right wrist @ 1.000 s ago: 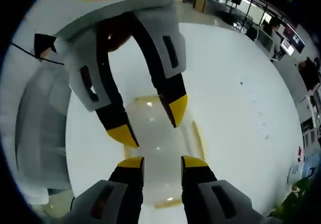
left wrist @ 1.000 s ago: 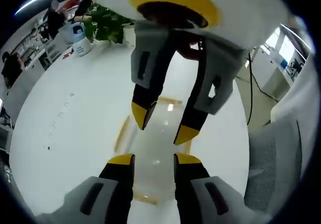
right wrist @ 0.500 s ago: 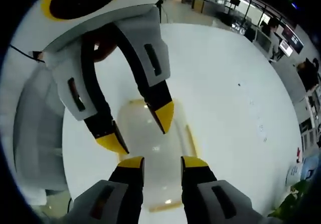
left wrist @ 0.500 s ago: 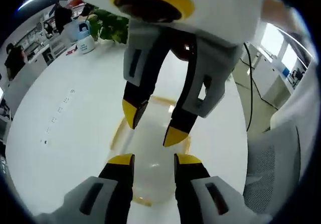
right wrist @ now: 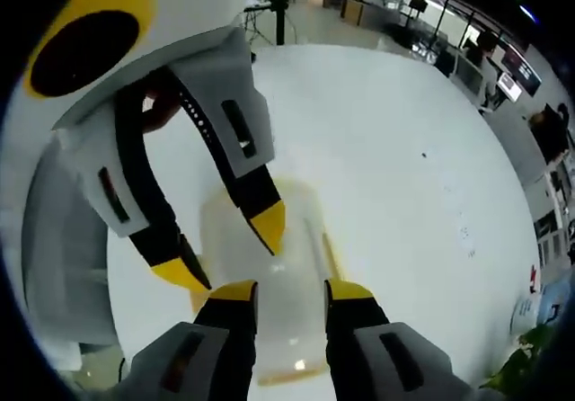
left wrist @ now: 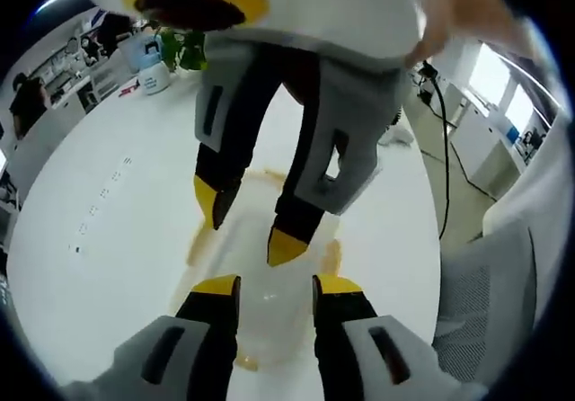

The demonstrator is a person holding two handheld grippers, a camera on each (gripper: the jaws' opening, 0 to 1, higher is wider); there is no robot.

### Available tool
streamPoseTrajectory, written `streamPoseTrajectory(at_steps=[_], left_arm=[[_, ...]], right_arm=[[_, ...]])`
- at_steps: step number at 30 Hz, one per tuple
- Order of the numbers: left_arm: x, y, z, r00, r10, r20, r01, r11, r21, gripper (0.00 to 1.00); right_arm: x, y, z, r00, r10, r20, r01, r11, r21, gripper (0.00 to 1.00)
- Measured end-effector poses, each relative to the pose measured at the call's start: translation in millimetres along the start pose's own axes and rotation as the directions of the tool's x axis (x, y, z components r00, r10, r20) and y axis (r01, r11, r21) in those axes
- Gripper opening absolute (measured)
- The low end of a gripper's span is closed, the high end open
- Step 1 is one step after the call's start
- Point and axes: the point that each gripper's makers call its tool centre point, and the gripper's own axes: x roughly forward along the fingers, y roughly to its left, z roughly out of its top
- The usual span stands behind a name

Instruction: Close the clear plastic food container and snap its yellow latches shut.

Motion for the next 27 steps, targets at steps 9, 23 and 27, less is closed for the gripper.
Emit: streamPoseTrajectory(at_steps=[9,23,27], left_arm=[[-1,-6.1,-3.8,1.000,-0.005,0.002,0.005,1.000,-0.020,0.34],[1,-16.7,-9.4,1.000,0.001,-0.002,-0.001,1.000,-0.017,0.40],[3,-18.8,-12.2,1.000,0.004,-0.015,-0.004,1.000,0.009,0.41]], right_arm=[[5,-5,5.2,1.000,0.005,0.004,-0.005,1.000,0.008,0.30],[10,-12,3.9,1.000,0.019,0.002,-0.019,0.999,0.029,0.34],[11,-13,4.3,1.000,0.025,0.002,-0.025,0.999,0.039,0.34]])
